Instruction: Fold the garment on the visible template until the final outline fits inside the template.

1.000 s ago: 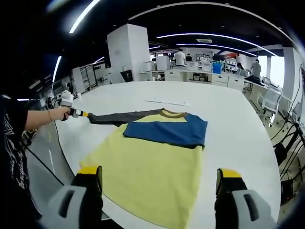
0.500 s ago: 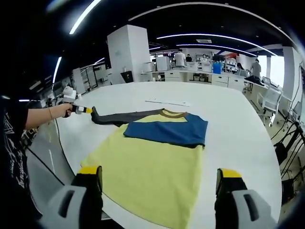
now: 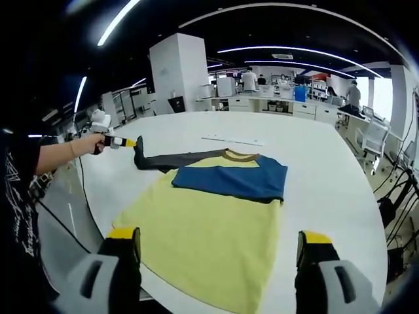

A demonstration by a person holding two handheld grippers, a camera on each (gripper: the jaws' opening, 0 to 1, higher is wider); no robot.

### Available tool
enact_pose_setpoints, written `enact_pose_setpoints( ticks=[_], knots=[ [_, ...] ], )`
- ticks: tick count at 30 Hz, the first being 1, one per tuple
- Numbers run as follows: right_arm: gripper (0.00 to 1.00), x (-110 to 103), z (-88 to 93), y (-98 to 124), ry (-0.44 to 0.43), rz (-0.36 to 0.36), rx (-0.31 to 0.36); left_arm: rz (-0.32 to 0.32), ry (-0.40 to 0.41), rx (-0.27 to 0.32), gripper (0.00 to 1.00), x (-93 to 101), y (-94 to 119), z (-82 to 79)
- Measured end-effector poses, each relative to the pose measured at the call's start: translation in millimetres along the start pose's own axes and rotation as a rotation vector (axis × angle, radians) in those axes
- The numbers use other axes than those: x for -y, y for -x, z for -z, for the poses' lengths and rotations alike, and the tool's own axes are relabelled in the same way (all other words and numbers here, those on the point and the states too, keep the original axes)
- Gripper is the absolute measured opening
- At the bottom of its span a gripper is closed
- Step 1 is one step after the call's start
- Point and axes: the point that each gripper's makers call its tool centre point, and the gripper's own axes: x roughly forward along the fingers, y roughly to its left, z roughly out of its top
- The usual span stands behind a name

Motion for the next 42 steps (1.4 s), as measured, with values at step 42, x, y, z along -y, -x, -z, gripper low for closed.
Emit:
enact_pose_setpoints(
  ticks=[42],
  knots=[
    [1.0, 0.5, 12.3, 1.0, 0.008, 0.004, -0.045, 0.269, -0.092, 0.024, 0.0, 156.0, -50.3, -36.7]
  ],
)
